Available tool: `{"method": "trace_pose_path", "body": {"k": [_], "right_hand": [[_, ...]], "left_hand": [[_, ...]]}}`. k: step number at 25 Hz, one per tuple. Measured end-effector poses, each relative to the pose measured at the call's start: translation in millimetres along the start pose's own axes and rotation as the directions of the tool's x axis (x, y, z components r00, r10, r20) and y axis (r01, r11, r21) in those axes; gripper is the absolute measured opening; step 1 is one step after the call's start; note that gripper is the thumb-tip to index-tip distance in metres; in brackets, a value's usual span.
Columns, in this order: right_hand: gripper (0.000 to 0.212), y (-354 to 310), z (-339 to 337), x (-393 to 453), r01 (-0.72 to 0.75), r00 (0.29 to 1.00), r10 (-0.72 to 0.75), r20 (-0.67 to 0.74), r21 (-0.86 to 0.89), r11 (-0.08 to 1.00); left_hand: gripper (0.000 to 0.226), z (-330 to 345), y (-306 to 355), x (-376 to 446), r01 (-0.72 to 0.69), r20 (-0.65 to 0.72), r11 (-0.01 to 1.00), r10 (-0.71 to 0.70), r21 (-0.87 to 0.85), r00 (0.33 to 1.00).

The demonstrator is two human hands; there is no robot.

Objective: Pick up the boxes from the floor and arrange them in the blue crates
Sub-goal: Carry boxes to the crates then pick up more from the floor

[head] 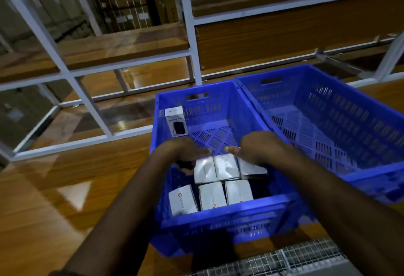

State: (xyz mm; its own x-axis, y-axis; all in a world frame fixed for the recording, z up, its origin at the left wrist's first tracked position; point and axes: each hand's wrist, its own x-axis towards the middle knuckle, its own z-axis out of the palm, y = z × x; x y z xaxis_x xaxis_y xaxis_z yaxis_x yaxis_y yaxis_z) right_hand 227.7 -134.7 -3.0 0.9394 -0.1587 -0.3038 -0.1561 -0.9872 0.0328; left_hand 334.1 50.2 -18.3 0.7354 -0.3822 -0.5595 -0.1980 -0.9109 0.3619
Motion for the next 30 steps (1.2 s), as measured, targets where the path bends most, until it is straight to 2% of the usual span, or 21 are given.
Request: {"method": "trace_pose_path", "body": {"k": [3,4,7,9,11,14,17,19,22,26,28,30], "right_hand": [[0.061,-6.5,10.5,8.5,0.035,0.994,-0.028,0.101,-0.075,0.997],[0.059,-7.2,14.1,10.7,0.039,0.992,-0.03,0.126,-0.069,0.997],[0.057,-4.5,20.6,15.3,0.048,0.991,-0.04,0.131,-0.057,0.997],[0.055,-2.0,21.8,15.5,0.053,0.994,-0.047,0.101,-0.065,0.996],[0.046,-1.6,26.2,19.0,0.092,0.992,-0.084,0.096,-0.092,0.991],[0.035,-2.6,36.0,27.1,0.153,0.958,-0.15,0.246,0.007,0.988],[0.032,-2.9,38.0,31.0,0.167,0.94,-0.179,0.292,0.065,0.984],[0.031,-2.5,36.5,31.3,0.192,0.953,-0.201,0.229,0.059,0.98],[0.028,-1.3,32.7,30.7,0.196,0.979,-0.2,0.04,0.085,0.977],[0.038,-10.4,23.9,22.9,0.259,0.951,-0.217,-0.22,0.184,0.948],[0.043,-19.1,19.6,16.0,0.317,0.921,-0.248,-0.299,0.209,0.925],[0.046,-29.1,16.9,10.1,0.376,0.9,-0.304,-0.312,0.206,0.903]], "left_hand": [[0.067,18.0,-2.5,3.7,-0.059,0.026,0.966,0.055,0.254,0.998],[0.064,22.4,0.3,0.2,-0.113,0.056,0.966,0.103,0.232,0.993],[0.053,28.1,13.5,-11.9,-0.263,0.068,0.964,0.266,-0.047,0.962],[0.05,29.1,19.3,-13.6,-0.297,0.036,0.951,0.301,-0.083,0.953],[0.044,33.3,21.4,-11.0,-0.266,0.034,0.964,0.266,-0.017,0.963],[0.047,38.3,22.6,-9.0,-0.193,0.02,0.979,0.192,0.062,0.981],[0.061,38.7,17.6,-9.2,-0.178,0.018,0.983,0.178,0.044,0.984],[0.062,38.2,13.6,-10.6,-0.176,-0.017,0.984,0.177,0.032,0.984],[0.048,33.2,12.2,-20.0,-0.194,-0.156,0.979,0.183,-0.063,0.971],[0.041,35.3,6.5,-40.7,-0.211,-0.356,0.962,0.138,-0.175,0.924],[0.044,43.9,-1.1,-51.8,-0.181,-0.497,0.967,0.071,-0.177,0.865],[0.039,51.9,-11.2,-62.0,-0.144,-0.632,0.978,0.016,-0.151,0.775]]}}
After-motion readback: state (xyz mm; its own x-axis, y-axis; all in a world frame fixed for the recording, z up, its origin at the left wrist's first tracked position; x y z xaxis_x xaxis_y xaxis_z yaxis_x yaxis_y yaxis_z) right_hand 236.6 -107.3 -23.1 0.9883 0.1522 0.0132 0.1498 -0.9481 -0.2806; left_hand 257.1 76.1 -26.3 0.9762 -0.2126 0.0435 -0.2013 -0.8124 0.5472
